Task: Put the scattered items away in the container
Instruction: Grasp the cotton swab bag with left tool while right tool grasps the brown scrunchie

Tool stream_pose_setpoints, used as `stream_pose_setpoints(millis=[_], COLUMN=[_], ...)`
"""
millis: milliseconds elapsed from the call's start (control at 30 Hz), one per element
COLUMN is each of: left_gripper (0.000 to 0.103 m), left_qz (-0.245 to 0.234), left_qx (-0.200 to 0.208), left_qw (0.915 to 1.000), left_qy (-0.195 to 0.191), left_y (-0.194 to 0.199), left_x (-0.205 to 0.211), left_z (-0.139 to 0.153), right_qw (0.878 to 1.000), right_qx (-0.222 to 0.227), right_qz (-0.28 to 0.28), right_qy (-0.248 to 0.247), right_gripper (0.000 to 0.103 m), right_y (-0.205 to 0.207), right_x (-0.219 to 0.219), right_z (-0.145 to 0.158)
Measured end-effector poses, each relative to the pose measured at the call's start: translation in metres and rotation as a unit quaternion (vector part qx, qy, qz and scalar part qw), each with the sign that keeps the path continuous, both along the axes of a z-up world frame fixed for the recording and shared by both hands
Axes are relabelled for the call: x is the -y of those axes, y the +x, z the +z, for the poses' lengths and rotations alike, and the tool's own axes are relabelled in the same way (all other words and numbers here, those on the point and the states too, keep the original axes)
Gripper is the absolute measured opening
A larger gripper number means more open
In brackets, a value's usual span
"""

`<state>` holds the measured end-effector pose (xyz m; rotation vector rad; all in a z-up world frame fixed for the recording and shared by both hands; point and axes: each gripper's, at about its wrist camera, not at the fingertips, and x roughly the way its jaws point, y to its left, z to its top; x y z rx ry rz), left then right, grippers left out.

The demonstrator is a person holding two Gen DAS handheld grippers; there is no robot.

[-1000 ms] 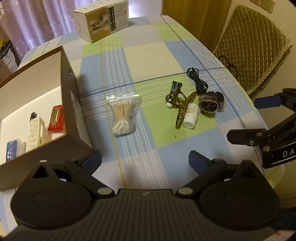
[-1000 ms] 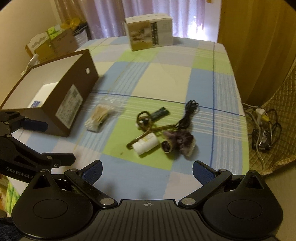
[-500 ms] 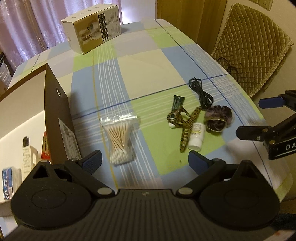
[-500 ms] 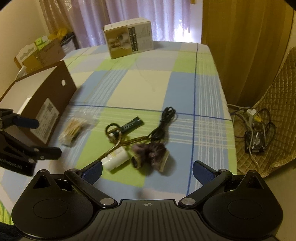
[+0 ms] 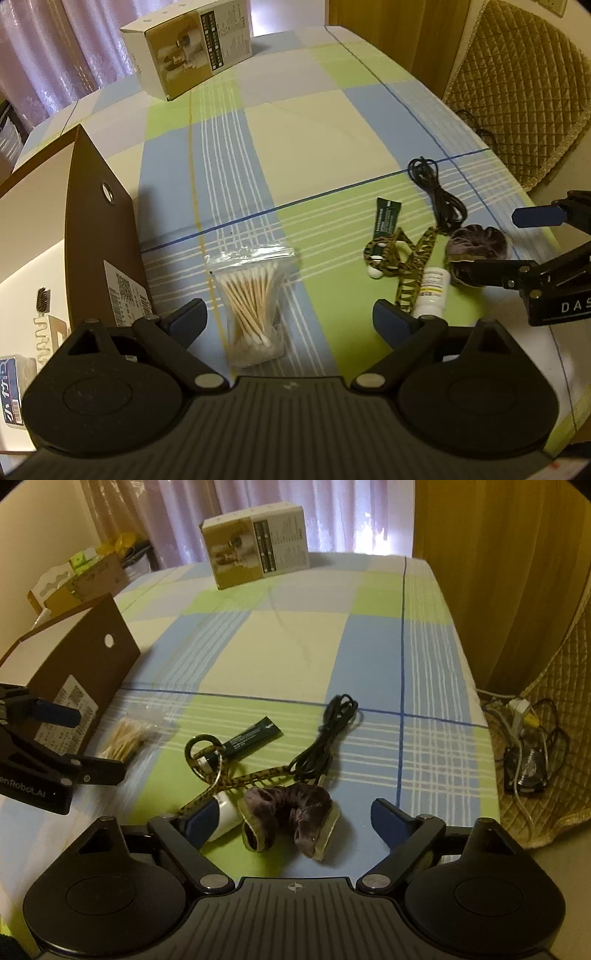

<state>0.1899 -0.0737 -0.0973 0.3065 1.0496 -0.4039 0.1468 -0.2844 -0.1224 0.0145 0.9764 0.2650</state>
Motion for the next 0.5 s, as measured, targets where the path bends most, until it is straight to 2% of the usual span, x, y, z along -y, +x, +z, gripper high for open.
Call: stream_pose_setpoints(millis=[100,200,267,433,500], left_gripper=[0.094,0.091,0.090,0.089,0.080], left_qz=[0.008,0.017,0.023,0.037,0.042], left_qx=[-0.003,-0.006,-0.009,-0.009,-0.011], left_qw=[1.0000,0.9998,0.9997,0.9992,0.9990], left_qy=[0.000,0.000,0.003,0.014,0.015], left_y=[0.005,0.009,0.013,0.024,0.028], left_x=[-0.002,-0.005,-0.005,0.000,0.002], left_z=[-0.005,-0.008,-0.011,-0.019,-0.023], right_qw=[1.000,1.000,1.000,0.999,0.999], right_qx=[-0.010,-0.018,-0.027,-0.033,-0.034], right_qz=[-0.001,0.002,0.004,0.009,0.008], right_qy=[0.000,0.001,0.002,0.010,0.011], right_gripper=[0.078,0.065,0.050,0.042,0.042], right_y=[0.005,0.007,0.007,0.005,0.005], right_x=[-0.001,-0.002,-0.002,0.001,0.002], right_z=[-0.007,-0.014,-0.018,-0.019,-0.018])
